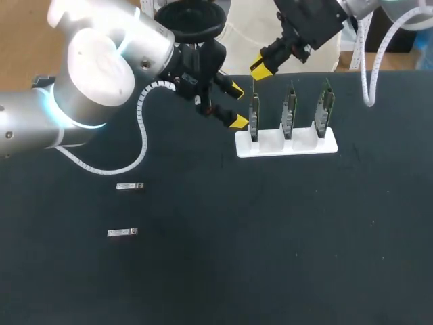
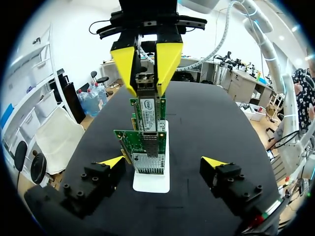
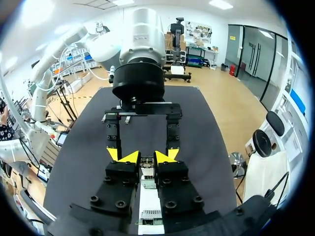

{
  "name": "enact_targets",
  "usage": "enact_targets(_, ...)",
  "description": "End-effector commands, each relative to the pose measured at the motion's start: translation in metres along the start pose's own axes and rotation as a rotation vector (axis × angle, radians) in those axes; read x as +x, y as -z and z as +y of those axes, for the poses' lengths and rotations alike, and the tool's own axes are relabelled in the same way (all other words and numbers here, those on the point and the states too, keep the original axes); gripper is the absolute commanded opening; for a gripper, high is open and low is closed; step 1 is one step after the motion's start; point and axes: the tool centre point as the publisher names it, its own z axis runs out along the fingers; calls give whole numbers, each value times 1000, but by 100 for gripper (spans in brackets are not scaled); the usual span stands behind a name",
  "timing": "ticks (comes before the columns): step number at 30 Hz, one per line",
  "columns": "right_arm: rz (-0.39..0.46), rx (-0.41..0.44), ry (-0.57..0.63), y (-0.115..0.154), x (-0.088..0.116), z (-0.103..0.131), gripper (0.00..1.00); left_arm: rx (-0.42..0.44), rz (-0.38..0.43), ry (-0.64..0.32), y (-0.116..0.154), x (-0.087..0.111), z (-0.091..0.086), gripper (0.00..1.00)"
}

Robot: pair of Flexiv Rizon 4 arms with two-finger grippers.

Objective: Pick up the optical module with the left hand, and insert it into the network port with the right hand.

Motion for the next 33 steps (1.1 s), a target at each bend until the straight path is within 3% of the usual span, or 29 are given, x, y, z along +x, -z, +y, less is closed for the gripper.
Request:
enact_targets(1,1,2,-3,-2,1,0,0,2,7,2,0,-1,1,100)
enact_targets(33,19,34,-34,-7,15,1,0,2,7,2,0,-1,1,100)
